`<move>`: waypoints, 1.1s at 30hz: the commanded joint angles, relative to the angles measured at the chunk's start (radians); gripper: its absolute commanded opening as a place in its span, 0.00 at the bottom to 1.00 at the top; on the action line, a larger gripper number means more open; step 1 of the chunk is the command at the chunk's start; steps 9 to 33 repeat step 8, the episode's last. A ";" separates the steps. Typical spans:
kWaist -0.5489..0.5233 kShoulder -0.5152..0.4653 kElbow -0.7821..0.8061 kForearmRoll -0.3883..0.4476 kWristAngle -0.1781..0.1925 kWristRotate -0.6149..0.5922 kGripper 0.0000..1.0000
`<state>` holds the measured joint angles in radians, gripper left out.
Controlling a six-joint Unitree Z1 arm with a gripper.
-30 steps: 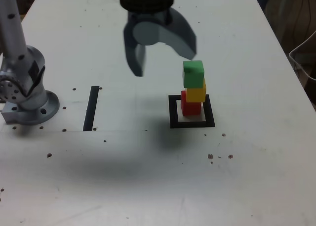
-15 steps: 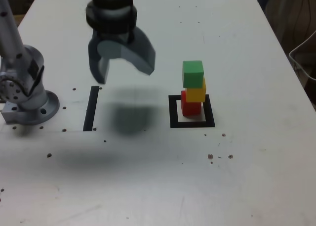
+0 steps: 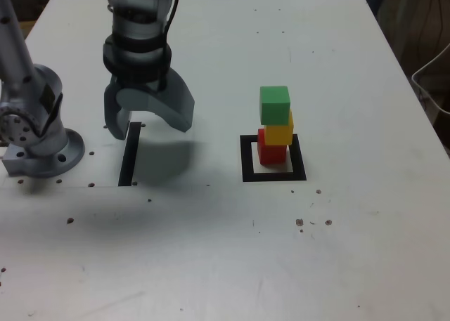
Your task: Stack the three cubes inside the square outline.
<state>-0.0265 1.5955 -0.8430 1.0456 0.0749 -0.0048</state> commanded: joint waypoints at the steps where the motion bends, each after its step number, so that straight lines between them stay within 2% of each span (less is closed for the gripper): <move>1: -0.003 -0.010 0.004 -0.003 -0.015 0.004 0.99; 8: -0.015 -0.023 0.023 0.001 -0.053 0.004 1.00; 33: -0.015 -0.023 0.023 0.001 -0.053 0.004 1.00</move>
